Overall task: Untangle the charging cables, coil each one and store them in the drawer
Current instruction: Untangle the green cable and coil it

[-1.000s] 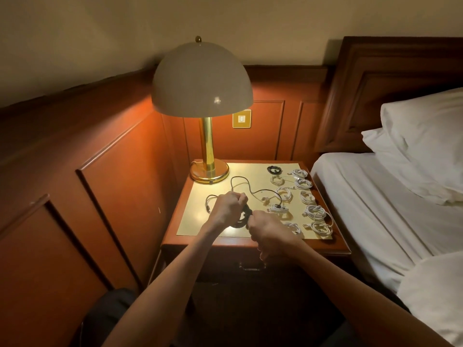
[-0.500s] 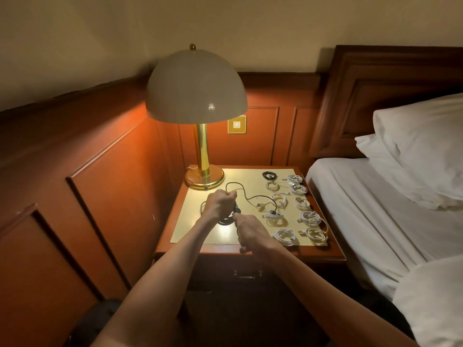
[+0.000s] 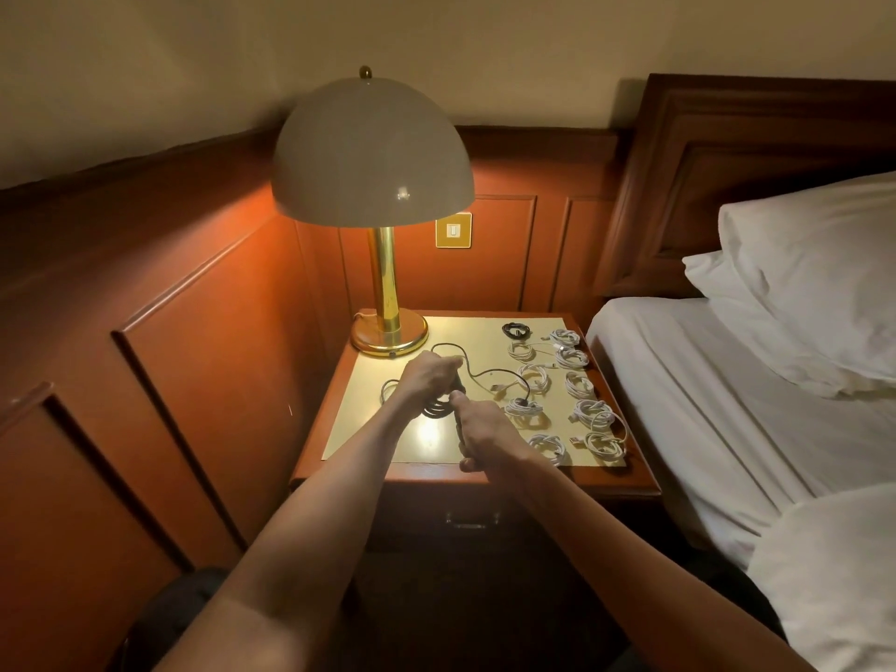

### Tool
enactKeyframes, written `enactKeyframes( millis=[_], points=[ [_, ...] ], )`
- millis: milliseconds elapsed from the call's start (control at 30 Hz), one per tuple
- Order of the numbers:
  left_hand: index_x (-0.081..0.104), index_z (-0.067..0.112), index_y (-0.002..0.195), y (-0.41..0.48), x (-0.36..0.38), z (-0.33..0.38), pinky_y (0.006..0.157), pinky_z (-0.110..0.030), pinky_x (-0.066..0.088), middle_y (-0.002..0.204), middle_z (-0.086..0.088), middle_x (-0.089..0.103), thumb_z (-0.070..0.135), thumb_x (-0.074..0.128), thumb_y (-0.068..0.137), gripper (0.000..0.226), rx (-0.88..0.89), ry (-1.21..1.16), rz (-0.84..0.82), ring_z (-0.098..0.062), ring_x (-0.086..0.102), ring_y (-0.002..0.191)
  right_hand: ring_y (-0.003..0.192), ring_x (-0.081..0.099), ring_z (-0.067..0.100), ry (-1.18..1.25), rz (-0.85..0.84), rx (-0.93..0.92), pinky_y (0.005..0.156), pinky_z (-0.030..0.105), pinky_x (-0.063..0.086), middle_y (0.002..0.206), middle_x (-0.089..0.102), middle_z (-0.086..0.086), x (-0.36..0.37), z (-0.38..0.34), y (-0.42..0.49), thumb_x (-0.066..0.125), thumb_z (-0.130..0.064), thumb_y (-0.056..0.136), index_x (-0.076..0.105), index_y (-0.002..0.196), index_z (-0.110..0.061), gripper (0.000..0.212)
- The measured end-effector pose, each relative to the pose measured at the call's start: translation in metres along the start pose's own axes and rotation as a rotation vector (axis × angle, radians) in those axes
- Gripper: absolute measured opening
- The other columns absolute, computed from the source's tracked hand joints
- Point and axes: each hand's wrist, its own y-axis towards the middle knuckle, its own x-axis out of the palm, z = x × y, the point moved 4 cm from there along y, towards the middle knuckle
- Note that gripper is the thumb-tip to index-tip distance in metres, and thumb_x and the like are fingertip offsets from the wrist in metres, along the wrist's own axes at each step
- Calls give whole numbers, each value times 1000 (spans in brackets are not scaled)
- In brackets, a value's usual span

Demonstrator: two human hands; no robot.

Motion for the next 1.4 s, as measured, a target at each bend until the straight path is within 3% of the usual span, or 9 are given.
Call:
enactKeyframes(
  millis=[133,267,400,667,867,1000,1100,1233,1400],
  points=[
    [61,9,51,10,1,12,67,-32,50,52,-3,65,34,53,92,49,91,-16,68,-24,63,62,62,35,12,111,62,-30,39,21,40,70,36,-1,5,-2,2,31,-40,107,53,135,-3,51],
    [66,1,66,12,7,13,65,-39,53,61,-13,66,37,53,93,47,146,-10,24,-23,60,56,60,32,11,133,64,-30,41,21,40,69,34,-2,2,2,-4,30,-39,107,51,135,-8,48],
    [64,5,57,16,5,1,73,-39,53,60,-6,67,39,51,96,52,147,105,16,-24,63,63,57,30,10,75,-33,21,41,22,40,67,30,-1,0,5,0,34,-40,106,57,108,-10,38],
    [69,-1,59,18,13,1,71,-39,59,50,-5,65,39,50,97,59,193,27,80,-21,64,51,62,37,14,135,91,17,42,23,44,73,37,0,9,13,3,30,-37,107,50,137,-5,49],
    [65,3,62,18,24,-9,76,-39,55,59,-6,67,44,48,99,58,134,67,12,-24,66,61,82,56,22,-206,57,-97,73,42,56,87,55,8,-13,20,11,31,-39,106,61,120,-5,48],
    [67,-2,96,15,33,-29,64,-33,43,77,-12,64,49,36,103,60,44,130,-132,-18,53,63,74,57,23,-566,132,-166,65,36,46,75,59,5,-32,33,31,32,-41,105,59,79,-14,47],
    [68,3,100,11,43,-46,60,-25,45,81,-13,60,57,37,100,62,-60,-43,-345,-13,48,66,79,63,25,-737,183,-130,71,38,48,82,67,10,-43,43,45,34,-39,104,65,82,-10,48],
    [67,6,114,16,47,-69,81,-29,56,109,-11,64,43,59,96,42,-26,-157,-514,-18,60,96,80,68,28,-857,199,-88,73,40,58,90,71,11,-48,54,63,40,-38,102,68,95,-9,41],
    [75,20,106,24,48,-78,70,-22,48,102,1,71,39,65,92,26,172,197,-268,-13,63,91,97,65,28,-1027,247,-115,79,38,54,107,69,10,-43,64,75,45,-36,102,69,109,-10,35]
  ],
)
